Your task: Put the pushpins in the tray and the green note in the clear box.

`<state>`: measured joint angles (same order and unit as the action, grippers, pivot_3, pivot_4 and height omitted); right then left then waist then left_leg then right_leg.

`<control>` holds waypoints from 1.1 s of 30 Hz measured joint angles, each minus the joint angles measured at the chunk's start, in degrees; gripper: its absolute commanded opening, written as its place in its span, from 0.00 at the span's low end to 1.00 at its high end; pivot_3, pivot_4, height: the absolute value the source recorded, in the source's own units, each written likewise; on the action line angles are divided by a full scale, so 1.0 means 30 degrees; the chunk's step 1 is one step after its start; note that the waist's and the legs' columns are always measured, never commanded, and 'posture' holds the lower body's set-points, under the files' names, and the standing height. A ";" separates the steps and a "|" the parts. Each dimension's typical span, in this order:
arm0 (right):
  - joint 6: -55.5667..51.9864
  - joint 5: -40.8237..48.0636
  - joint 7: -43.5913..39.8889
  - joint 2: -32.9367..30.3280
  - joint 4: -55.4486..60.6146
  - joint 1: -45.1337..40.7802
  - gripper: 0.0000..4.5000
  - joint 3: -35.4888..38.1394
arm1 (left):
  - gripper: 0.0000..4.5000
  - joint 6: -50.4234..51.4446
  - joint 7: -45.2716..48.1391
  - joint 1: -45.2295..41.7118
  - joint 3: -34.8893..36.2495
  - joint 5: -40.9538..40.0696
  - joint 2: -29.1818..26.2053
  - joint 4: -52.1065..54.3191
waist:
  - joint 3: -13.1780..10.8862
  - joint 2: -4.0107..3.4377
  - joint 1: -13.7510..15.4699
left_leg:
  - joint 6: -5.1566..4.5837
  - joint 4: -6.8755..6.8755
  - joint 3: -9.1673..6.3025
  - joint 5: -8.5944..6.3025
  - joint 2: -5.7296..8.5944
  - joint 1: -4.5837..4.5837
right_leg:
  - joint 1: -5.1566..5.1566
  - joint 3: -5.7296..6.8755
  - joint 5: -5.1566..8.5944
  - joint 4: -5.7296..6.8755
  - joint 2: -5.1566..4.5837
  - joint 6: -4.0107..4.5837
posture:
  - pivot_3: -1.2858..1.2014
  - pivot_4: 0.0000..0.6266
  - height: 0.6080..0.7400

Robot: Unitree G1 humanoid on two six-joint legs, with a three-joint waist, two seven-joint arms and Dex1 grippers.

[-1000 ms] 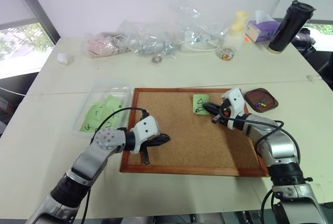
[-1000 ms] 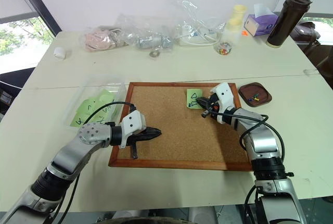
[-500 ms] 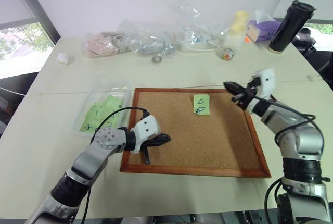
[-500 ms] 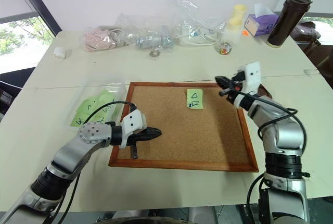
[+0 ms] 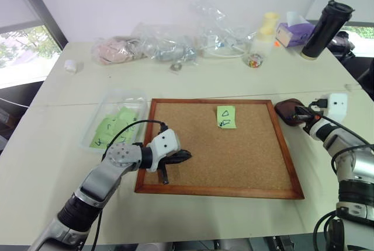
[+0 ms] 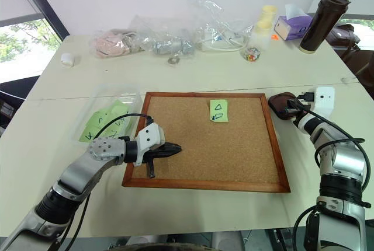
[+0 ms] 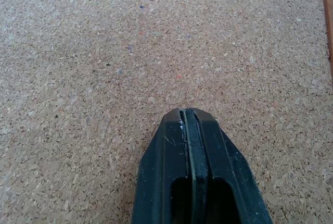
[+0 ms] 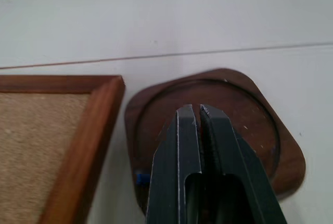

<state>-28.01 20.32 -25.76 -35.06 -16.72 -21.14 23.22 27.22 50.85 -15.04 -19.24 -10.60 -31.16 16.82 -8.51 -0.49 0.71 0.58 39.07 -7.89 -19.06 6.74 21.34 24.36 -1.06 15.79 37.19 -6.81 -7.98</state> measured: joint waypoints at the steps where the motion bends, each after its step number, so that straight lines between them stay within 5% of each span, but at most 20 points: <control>1: 0.0229 -0.0023 0.0003 0.0000 -0.0286 -0.0089 0.01 -0.0017 | 0.00 0.0001 -0.0011 0.0006 0.0003 0.0000 -0.0003 0.0000 | 0.0000 0.0000 -0.0008 | 0.0000 0.0000 0.0000 0.0000 0.0000 -0.0002 | -0.0001 0.0000 0.0000 0.0000 0.0000 0.0000 | 0.52 0.24 1.00; 4: 0.0680 -0.0194 0.0022 0.0002 -0.0929 -0.0464 0.01 -0.0120 | 0.00 0.0000 -0.0031 0.0011 -0.0001 -0.0001 -0.0001 0.0000 | 0.0000 0.0000 -0.0001 | 0.0000 0.0000 -0.0001 0.0000 0.0000 -0.0001 | -0.0001 0.0001 0.0000 0.0000 0.0000 0.0000 | 0.52 0.24 1.00; 7: 0.0884 -0.0316 0.0022 0.0006 -0.1278 -0.0716 0.21 -0.0290 | 0.00 -0.0003 -0.0049 0.0029 0.0002 -0.0001 0.0000 0.0003 | 0.0000 0.0000 0.0000 | 0.0000 0.0000 -0.0002 0.0000 0.0000 0.0000 | -0.0001 0.0001 0.0000 -0.0001 0.0000 0.0000 | 0.52 0.24 1.00; 14: 0.1054 -0.0354 -0.0020 0.0005 -0.1698 -0.0996 0.98 -0.0554 | 0.00 -0.0003 -0.0102 0.0041 0.0003 -0.0003 0.0001 0.0013 | 0.0000 0.0000 -0.0001 | 0.0000 0.0000 -0.0001 0.0000 0.0000 0.0000 | -0.0001 0.0001 0.0000 -0.0001 0.0000 0.0000 | 0.52 0.24 1.00; 33: 0.0024 0.0612 -0.0200 -0.0159 0.1397 -0.1370 0.98 -0.0422 | 0.00 -0.0103 -0.0125 0.0046 0.0004 -0.0002 0.0068 -0.0055 | 0.0000 0.0000 0.0023 | 0.0000 0.0001 -0.0005 0.0000 0.0001 0.0001 | -0.0002 0.0002 0.0000 -0.0002 0.0000 0.0000 | 0.52 0.24 1.00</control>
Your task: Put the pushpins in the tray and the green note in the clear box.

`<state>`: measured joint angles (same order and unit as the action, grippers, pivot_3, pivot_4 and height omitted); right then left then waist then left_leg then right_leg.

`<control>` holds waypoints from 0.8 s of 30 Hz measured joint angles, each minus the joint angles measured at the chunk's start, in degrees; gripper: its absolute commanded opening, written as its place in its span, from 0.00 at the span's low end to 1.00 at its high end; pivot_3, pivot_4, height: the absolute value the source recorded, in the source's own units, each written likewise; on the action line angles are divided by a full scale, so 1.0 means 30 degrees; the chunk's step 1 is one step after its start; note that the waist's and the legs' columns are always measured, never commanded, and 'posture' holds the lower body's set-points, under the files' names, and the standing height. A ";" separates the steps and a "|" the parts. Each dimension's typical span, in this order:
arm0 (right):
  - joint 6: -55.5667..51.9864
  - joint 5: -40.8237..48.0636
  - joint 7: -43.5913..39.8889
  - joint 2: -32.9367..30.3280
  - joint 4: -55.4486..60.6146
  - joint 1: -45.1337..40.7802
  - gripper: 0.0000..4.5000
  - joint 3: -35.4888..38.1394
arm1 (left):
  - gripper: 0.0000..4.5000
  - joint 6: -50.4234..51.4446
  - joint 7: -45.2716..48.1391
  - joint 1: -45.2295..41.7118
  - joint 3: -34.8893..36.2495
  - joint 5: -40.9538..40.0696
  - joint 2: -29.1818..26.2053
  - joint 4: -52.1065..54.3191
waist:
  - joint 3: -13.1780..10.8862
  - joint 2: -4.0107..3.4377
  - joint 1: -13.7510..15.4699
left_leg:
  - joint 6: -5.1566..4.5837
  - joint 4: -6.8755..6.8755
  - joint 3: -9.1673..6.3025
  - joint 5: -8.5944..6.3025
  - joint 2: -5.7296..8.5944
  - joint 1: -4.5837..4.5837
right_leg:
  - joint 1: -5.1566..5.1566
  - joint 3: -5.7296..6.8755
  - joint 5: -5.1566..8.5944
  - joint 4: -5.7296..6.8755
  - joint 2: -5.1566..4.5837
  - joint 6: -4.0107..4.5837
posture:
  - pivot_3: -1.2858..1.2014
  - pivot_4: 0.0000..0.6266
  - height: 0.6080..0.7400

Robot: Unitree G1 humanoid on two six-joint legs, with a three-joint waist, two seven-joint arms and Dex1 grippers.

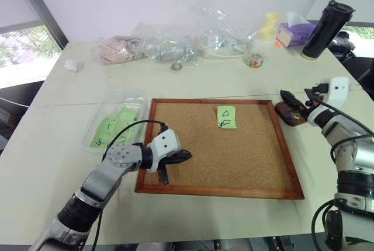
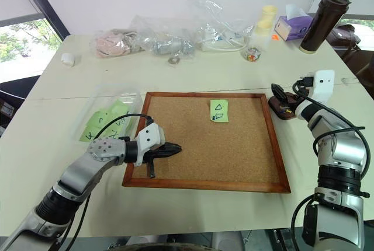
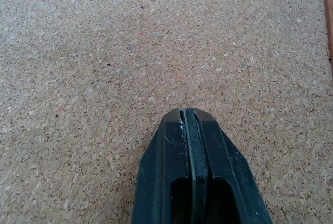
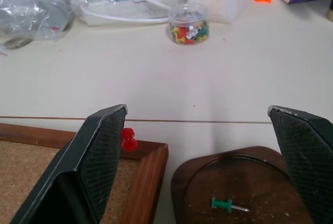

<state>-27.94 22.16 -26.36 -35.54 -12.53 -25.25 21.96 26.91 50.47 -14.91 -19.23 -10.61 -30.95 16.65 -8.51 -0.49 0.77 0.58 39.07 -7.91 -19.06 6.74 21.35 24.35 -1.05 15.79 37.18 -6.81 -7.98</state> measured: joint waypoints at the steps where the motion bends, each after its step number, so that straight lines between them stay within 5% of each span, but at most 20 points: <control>1: 0.0071 -0.0052 0.0012 -0.0043 -0.0165 0.0013 0.98 0.0000 | 0.00 -0.0018 0.0004 -0.0001 0.0000 0.0000 0.0000 -0.0001 | 0.0000 0.0000 -0.0001 | 0.0000 0.0000 0.0000 0.0000 0.0000 0.0000 | 0.0000 0.0001 0.0000 0.0000 0.0000 0.0000 | 0.52 0.24 1.00; 24: 0.3382 -0.1958 -0.0605 -0.0534 -0.3853 0.0913 0.98 -0.0562 | 0.00 0.0030 -0.0114 0.0186 0.0047 -0.0005 -0.0004 0.0135 | 0.0001 -0.0001 -0.0023 | 0.0000 -0.0001 0.0004 0.0000 -0.0001 -0.0004 | 0.0000 -0.0001 0.0000 0.0000 0.0002 0.0000 | 0.52 0.24 1.00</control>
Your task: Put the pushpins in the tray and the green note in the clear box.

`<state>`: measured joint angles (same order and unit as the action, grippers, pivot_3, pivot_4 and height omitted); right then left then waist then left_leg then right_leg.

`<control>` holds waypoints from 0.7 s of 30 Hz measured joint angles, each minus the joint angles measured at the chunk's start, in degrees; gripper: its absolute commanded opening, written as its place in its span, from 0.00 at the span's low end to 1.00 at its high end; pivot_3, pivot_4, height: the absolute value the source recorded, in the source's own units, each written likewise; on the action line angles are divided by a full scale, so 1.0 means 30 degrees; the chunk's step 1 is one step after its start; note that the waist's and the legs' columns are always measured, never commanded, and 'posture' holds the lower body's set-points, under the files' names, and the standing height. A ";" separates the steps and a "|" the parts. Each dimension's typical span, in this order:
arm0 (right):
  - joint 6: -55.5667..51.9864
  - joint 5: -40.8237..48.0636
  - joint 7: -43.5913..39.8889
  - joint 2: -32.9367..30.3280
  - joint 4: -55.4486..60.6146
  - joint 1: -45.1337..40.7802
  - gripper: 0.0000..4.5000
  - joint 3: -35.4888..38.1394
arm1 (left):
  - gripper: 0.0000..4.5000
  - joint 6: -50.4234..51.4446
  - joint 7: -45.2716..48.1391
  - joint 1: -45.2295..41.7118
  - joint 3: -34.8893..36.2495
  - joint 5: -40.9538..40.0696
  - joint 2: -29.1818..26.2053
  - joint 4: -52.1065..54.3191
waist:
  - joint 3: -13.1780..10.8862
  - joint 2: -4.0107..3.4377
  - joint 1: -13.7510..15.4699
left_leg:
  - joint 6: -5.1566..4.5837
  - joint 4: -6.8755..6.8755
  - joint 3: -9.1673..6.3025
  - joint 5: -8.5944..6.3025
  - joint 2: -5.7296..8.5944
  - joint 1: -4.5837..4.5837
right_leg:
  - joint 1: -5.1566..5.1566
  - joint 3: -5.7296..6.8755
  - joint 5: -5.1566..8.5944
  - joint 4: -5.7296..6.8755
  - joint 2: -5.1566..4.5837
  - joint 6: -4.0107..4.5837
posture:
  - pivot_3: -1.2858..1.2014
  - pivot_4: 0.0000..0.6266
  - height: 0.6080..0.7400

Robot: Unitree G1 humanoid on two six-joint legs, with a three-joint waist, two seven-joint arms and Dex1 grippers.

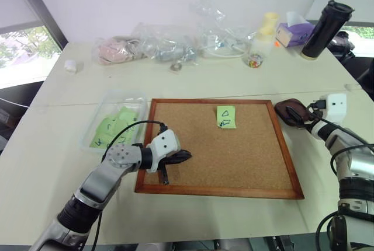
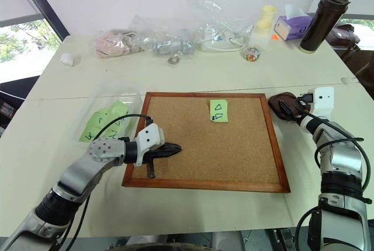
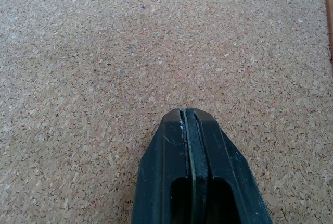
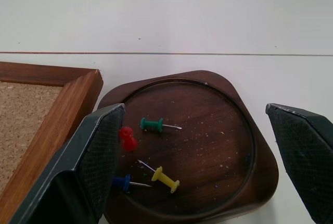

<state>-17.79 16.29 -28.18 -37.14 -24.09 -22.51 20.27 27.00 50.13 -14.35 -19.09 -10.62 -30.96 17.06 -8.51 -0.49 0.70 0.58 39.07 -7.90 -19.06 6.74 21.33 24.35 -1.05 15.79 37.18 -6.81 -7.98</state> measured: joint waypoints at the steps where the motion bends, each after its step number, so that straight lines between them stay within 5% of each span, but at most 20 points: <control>1: 0.0086 -0.0025 -0.0034 0.0000 -0.0054 0.0000 0.98 -0.0012 | 0.00 -0.0001 -0.0001 0.0000 -0.0001 -0.0001 0.0004 0.0000 | 0.0000 0.0000 0.0001 | 0.0000 0.0000 0.0000 0.0000 0.0000 0.0000 | -0.0001 0.0000 0.0000 0.0000 0.0000 0.0001 | 0.52 0.24 1.00; 16: 0.0440 0.0092 -0.0557 -0.0034 -0.0827 -0.0282 0.98 -0.0160 | 0.00 0.0026 -0.0048 0.0003 0.0004 -0.0001 0.0042 -0.0001 | 0.0000 -0.0001 0.0006 | 0.0000 0.0000 -0.0001 0.0000 0.0000 -0.0002 | -0.0006 0.0000 0.0000 -0.0001 -0.0001 0.0000 | 0.52 0.24 1.00; 21: -0.1395 0.0969 -0.1744 -0.0563 0.2898 -0.0094 0.98 -0.0407 | 0.00 0.0015 -0.0039 0.0011 0.0022 -0.0002 0.0045 -0.0003 | 0.0002 -0.0008 0.0012 | 0.0000 -0.0001 -0.0007 0.0000 -0.0002 0.0002 | -0.0002 -0.0001 0.0000 0.0000 -0.0001 0.0000 | 0.52 0.24 1.00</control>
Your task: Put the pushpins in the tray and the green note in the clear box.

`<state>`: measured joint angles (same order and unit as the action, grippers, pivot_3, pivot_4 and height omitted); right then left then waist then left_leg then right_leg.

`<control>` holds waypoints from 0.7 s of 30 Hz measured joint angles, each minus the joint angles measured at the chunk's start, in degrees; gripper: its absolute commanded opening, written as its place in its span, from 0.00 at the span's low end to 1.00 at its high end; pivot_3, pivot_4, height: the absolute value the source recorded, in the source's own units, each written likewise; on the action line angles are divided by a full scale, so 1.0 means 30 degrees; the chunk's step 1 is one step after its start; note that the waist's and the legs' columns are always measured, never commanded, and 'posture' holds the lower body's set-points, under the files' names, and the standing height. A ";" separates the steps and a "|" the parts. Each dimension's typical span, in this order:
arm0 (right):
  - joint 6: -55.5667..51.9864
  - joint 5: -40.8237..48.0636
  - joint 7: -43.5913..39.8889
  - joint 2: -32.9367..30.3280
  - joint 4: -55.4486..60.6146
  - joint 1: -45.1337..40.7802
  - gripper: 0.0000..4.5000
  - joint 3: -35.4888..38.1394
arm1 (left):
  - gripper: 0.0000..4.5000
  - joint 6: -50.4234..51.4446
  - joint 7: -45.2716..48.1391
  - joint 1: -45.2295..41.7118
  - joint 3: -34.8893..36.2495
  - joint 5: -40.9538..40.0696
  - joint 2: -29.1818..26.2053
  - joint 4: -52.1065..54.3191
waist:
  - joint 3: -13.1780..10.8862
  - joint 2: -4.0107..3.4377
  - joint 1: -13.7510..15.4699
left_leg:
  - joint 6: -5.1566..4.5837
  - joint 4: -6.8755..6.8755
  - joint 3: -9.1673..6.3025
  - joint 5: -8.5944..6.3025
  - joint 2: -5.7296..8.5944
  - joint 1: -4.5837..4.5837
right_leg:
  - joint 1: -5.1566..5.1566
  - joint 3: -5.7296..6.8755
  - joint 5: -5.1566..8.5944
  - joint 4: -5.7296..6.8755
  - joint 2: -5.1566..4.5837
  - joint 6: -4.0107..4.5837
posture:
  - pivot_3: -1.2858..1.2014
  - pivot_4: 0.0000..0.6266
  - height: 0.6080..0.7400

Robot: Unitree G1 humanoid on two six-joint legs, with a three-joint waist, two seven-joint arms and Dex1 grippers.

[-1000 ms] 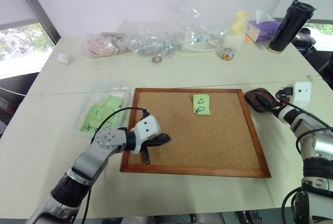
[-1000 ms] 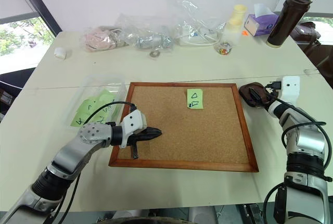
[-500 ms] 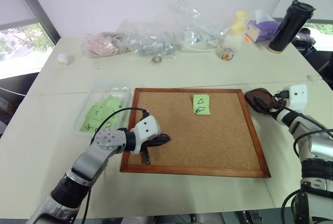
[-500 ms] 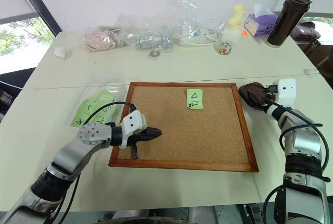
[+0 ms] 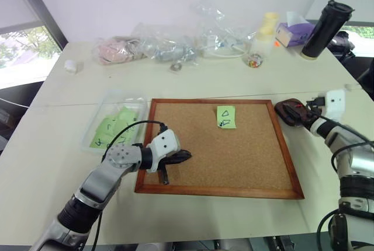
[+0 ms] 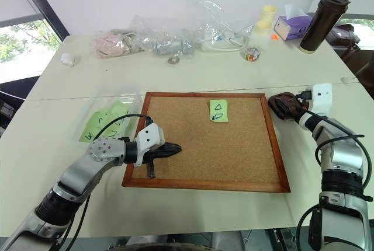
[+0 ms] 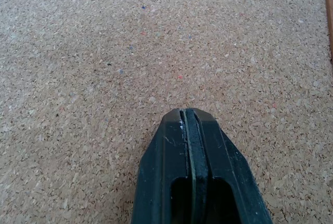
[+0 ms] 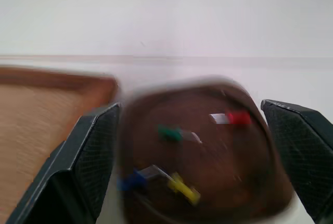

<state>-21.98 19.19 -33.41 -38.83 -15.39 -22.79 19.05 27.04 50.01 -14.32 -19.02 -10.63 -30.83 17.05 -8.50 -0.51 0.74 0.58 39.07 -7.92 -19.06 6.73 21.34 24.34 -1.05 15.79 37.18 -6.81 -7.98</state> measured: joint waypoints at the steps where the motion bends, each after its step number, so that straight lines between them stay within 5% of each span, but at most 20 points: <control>1: -0.0490 0.0288 -0.0323 -0.0086 0.1285 0.0119 0.98 -0.0182 | 0.00 -0.0002 0.0002 -0.0003 -0.0001 0.0000 0.0002 -0.0004 | 0.0000 0.0001 -0.0001 | 0.0000 0.0000 -0.0002 0.0000 -0.0001 0.0000 | -0.0001 0.0000 0.0000 -0.0002 0.0001 0.0000 | 0.52 0.24 1.00; 7: -0.3644 0.1633 -0.1617 0.0632 0.7723 0.1848 0.98 -0.3186 | 0.00 -0.0016 0.0011 -0.0020 -0.0002 0.0000 0.0036 -0.0049 | 0.0000 0.0003 0.0006 | -0.0001 0.0004 -0.0011 -0.0001 -0.0001 0.0000 | -0.0007 -0.0011 0.0000 -0.0005 -0.0001 0.0000 | 0.52 0.24 1.00; 13: -0.4165 0.1165 -0.1198 0.2354 0.8969 0.1963 0.98 -0.6100 | 0.00 -0.0015 0.0007 -0.0050 0.0000 0.0002 0.0113 -0.0077 | -0.0004 0.0008 0.0038 | 0.0000 0.0008 -0.0019 0.0000 0.0006 0.0004 | -0.0004 -0.0005 0.0000 -0.0003 -0.0003 0.0000 | 0.52 0.24 1.00; 16: -0.3665 0.0468 -0.1075 0.2596 0.8475 0.1944 0.80 -0.6763 | 0.00 -0.0013 -0.0005 -0.0048 0.0005 0.0002 0.0114 -0.0077 | -0.0004 0.0009 0.0025 | -0.0001 0.0011 -0.0018 0.0000 0.0014 0.0003 | -0.0005 0.0004 0.0000 -0.0004 -0.0004 0.0000 | 0.52 0.24 1.00; 20: -0.2859 -0.0243 -0.1023 0.2750 0.7442 0.1842 0.37 -0.6960 | 0.00 0.0002 -0.0050 0.0004 0.0025 0.0004 0.0097 -0.0054 | -0.0004 0.0009 0.0010 | 0.0000 0.0008 -0.0020 0.0000 0.0010 0.0001 | -0.0003 0.0008 0.0000 -0.0002 -0.0001 0.0000 | 0.52 0.24 1.00; 21: -0.2780 -0.0323 -0.1023 0.2826 0.7330 0.1815 0.37 -0.6961 | 0.00 0.0005 -0.0058 0.0004 0.0025 0.0003 0.0097 -0.0051 | -0.0004 0.0009 0.0009 | 0.0000 0.0008 -0.0020 0.0000 0.0010 0.0001 | -0.0003 0.0008 0.0000 -0.0002 -0.0002 0.0000 | 0.52 0.24 1.00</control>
<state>-30.32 18.22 -36.48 -30.35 6.60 -17.35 -1.83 27.05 49.84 -14.30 -18.95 -10.62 -30.54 16.90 -8.51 -0.49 0.77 0.58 39.09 -7.98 -19.06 6.76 21.34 24.33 -1.03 15.79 37.18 -6.81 -7.98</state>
